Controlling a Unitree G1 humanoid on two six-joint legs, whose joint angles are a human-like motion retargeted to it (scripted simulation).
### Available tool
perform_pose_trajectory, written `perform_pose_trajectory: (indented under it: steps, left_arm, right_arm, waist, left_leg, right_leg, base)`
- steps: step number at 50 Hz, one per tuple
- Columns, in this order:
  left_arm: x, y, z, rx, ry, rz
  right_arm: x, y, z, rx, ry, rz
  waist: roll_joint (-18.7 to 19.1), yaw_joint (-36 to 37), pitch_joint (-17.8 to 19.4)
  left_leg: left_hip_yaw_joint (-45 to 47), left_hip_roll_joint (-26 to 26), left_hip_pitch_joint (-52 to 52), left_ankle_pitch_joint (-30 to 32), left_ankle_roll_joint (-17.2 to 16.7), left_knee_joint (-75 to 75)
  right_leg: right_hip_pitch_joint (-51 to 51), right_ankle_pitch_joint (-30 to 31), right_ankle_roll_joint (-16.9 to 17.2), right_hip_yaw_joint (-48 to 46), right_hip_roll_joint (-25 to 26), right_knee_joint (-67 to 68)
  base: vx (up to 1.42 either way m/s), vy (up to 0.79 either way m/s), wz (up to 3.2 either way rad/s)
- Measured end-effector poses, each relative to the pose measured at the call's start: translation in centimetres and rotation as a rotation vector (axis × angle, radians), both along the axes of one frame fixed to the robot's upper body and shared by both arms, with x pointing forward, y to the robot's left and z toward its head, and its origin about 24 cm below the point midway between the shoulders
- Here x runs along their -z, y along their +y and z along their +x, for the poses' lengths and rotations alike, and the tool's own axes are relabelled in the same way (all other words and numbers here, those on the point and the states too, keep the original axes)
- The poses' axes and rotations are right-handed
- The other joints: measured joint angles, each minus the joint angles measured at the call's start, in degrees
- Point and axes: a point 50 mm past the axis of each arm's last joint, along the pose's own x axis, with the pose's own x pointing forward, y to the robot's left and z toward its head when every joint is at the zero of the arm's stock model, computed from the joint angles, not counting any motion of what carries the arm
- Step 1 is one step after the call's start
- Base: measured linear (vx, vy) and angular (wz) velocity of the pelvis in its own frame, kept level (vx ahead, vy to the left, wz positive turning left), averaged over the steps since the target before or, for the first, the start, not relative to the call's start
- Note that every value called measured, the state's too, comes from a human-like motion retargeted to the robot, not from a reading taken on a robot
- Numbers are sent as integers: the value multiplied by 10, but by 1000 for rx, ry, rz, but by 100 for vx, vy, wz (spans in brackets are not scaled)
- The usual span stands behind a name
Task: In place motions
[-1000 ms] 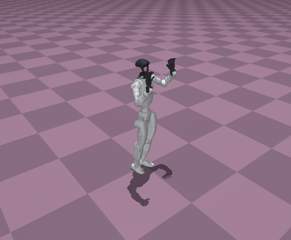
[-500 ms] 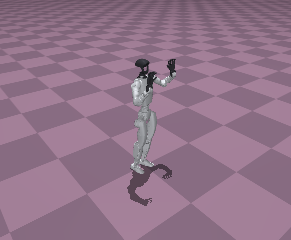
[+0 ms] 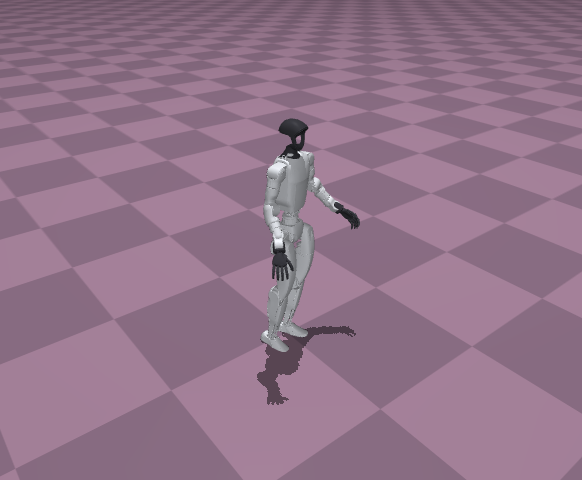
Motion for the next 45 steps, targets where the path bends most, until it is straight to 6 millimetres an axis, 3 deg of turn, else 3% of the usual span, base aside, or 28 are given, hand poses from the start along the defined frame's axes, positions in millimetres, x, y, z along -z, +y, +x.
perform_pose_trajectory:
  steps: [2,4,6,8,10,13,17,20,22,25,28,30,32,34,38,41,43,45]
  left_arm:
    - [37,-17,-36,147,374,-134]
    - [61,-29,-87,238,806,-288]
    - [65,-35,-136,222,1167,-394]
    - [62,-39,-170,170,1361,-428]
    - [63,-46,-193,155,1434,-405]
    - [73,-67,-216,158,1365,-342]
    - [79,-88,-234,66,1215,-284]
    - [76,-88,-248,-27,1228,-317]
    - [73,-84,-256,-68,1267,-368]
    - [72,-76,-252,-120,1274,-412]
    - [75,-70,-233,-175,1179,-427]
    - [78,-69,-216,-175,1113,-445]
    - [79,-67,-197,-138,1058,-446]
    - [80,-64,-180,-86,1008,-429]
    - [79,-60,-155,21,924,-375]
    - [79,-59,-148,58,901,-349]
    - [79,-59,-149,69,916,-350]
    - [79,-60,-154,82,951,-358]
  right_arm:
    - [32,21,-41,89,83,127]
    - [52,42,-86,237,187,241]
    - [62,68,-132,429,354,368]
    - [62,93,-167,622,498,505]
    - [61,114,-188,811,544,619]
    - [61,138,-203,1070,481,747]
    - [59,148,-217,1328,389,874]
    - [57,146,-220,1499,333,918]
    - [59,141,-210,1589,227,947]
    - [64,120,-176,1700,-44,1009]
    - [63,73,-126,1739,-379,1029]
    - [49,27,-87,1720,-612,1020]
    - [21,-32,-58,1658,-839,927]
    - [-21,-90,-39,1597,-1032,752]
    - [-140,-179,-8,1423,-1330,296]
    - [-245,-207,20,1180,-1480,-6]
    - [-315,-206,38,989,-1551,-200]
    - [-381,-193,52,791,-1584,-431]
  waist:
    - [6,6,17]
    - [15,13,30]
    - [23,18,43]
    - [27,20,56]
    - [30,22,66]
    - [33,13,70]
    - [27,4,68]
    - [-2,6,50]
    - [-21,9,32]
    - [-34,14,11]
    - [-40,1,11]
    - [-42,-9,12]
    - [-44,-11,6]
    - [-48,-9,-4]
    - [-54,10,-25]
    - [-53,21,-35]
    - [-50,20,-38]
    - [-47,15,-43]
  left_leg:
    - [1,9,4,2,0,0]
    - [2,22,4,2,-2,1]
    - [6,37,4,3,-4,1]
    - [13,49,5,4,-5,-2]
    - [26,57,4,4,-7,-6]
    - [38,68,-1,2,-10,-6]
    - [36,64,3,-1,-13,-7]
    - [31,33,6,-5,-12,-9]
    - [30,23,0,-5,-15,-7]
    - [25,23,-14,-7,-20,-3]
    - [14,26,-17,-8,-22,-1]
    - [10,28,-19,-8,-24,0]
    - [9,29,-21,-9,-27,-2]
    - [6,27,-26,-9,-30,-2]
    - [3,24,-33,-9,-34,-2]
    - [8,26,-34,-11,-35,-2]
    - [12,27,-32,-12,-36,-2]
    - [13,28,-30,-13,-36,-2]
  right_leg:
    - [-4,-5,-7,0,5,20]
    - [-16,-9,-17,7,14,48]
    - [-32,-5,-24,25,26,81]
    - [-48,13,-23,47,39,108]
    - [-59,23,-20,73,48,124]
    - [-64,0,-35,107,51,128]
    - [-41,-39,-48,38,-1,82]
    - [-20,-30,22,10,-37,32]
    - [-18,-23,34,5,-47,15]
    - [-16,-16,40,-19,-51,-5]
    - [-10,-7,39,-26,-42,-18]
    - [-8,-1,41,-29,-38,-24]
    - [-8,2,43,-34,-37,-30]
    - [-9,4,43,-41,-38,-35]
    - [-16,5,39,-43,-40,-34]
    - [-18,6,37,-39,-39,-34]
    - [-17,7,36,-35,-37,-35]
    - [-16,8,35,-31,-36,-35]
  base:
    - [0,0,0]
    - [-9,1,-22]
    - [-9,-1,-33]
    - [-8,-2,-46]
    - [-5,-5,-66]
    - [-1,-5,-43]
    - [4,-6,3]
    - [11,-12,12]
    - [17,-20,19]
    - [8,-20,39]
    - [-7,-16,42]
    - [-10,-9,25]
    - [-7,-8,16]
    - [-1,-10,20]
    - [4,-13,10]
    - [0,-11,-16]
    - [0,-6,-18]
    - [0,0,0]
